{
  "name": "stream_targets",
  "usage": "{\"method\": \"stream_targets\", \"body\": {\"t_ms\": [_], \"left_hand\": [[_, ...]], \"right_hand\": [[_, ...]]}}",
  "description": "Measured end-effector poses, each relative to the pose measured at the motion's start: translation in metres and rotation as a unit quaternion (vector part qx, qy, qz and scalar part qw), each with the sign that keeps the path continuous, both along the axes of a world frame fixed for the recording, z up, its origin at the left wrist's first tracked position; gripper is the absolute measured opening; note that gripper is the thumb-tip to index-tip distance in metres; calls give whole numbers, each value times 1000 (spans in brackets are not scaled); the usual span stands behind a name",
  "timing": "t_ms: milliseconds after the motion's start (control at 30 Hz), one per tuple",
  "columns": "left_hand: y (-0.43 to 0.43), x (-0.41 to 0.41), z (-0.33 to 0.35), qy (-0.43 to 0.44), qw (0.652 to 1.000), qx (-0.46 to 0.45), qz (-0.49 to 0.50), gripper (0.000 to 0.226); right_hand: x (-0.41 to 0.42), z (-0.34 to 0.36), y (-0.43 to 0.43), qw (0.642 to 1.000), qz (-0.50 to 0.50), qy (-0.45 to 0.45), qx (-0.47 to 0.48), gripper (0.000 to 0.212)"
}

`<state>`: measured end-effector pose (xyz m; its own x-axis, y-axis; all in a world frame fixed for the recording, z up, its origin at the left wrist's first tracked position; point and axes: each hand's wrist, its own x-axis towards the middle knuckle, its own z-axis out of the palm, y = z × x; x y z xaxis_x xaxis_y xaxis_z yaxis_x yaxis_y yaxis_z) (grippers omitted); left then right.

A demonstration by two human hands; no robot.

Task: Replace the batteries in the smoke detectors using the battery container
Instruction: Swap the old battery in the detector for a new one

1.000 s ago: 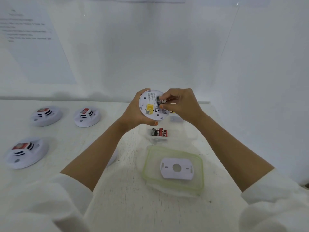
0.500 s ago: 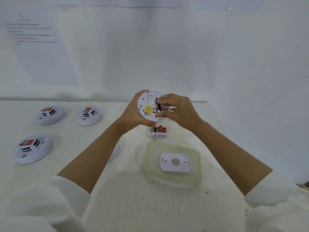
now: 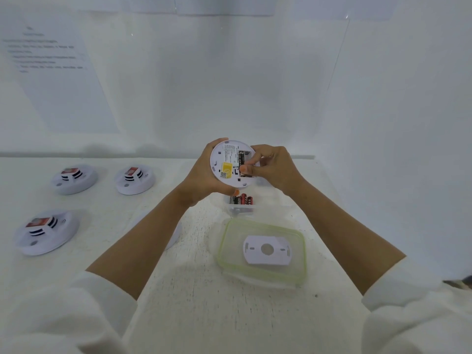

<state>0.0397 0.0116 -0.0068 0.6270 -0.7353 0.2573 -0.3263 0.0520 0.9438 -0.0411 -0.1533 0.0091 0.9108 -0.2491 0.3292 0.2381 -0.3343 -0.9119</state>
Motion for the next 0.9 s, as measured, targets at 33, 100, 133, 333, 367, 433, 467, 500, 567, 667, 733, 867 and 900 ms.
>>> {"method": "stream_targets", "body": {"t_ms": [33,100,133,333,367,433,467,500,567,667,733,867,900], "left_hand": [[0,1,0,1,1000,0,-1,102],[0,5,0,1,1000,2,-2,103],[-1,8,1,-1,1000,4,-1,103],[-1,32,4,-10,1000,16,10,103],[0,37,3,-5,1000,17,15,103],[3,48,0,7,1000,16,23,102],[4,53,-2,11,999,14,27,101],[4,58,-3,15,999,13,30,101],[1,66,-6,20,999,13,36,102],[-5,74,-10,18,999,19,34,101],[-9,77,-12,12,999,27,32,101],[-13,83,-14,11,999,30,33,102],[-14,84,-14,11,999,29,32,102]], "right_hand": [[2,0,-1,1000,3,-4,3,22],[5,1,-1,1000,-2,-1,-6,18],[8,2,-2,1000,-7,4,-19,16],[27,16,-18,999,-33,24,-9,7],[32,17,-25,998,-50,28,-2,10],[47,12,-40,993,-74,89,-15,17],[55,7,-46,986,-80,141,-42,21],[64,0,-50,974,-85,193,-81,25],[83,-14,-54,947,-85,263,-166,26],[104,-29,-49,920,-47,320,-220,28],[117,-37,-45,900,-10,343,-267,31],[136,-51,-43,865,25,363,-345,33],[139,-53,-45,860,28,365,-355,33]]}}
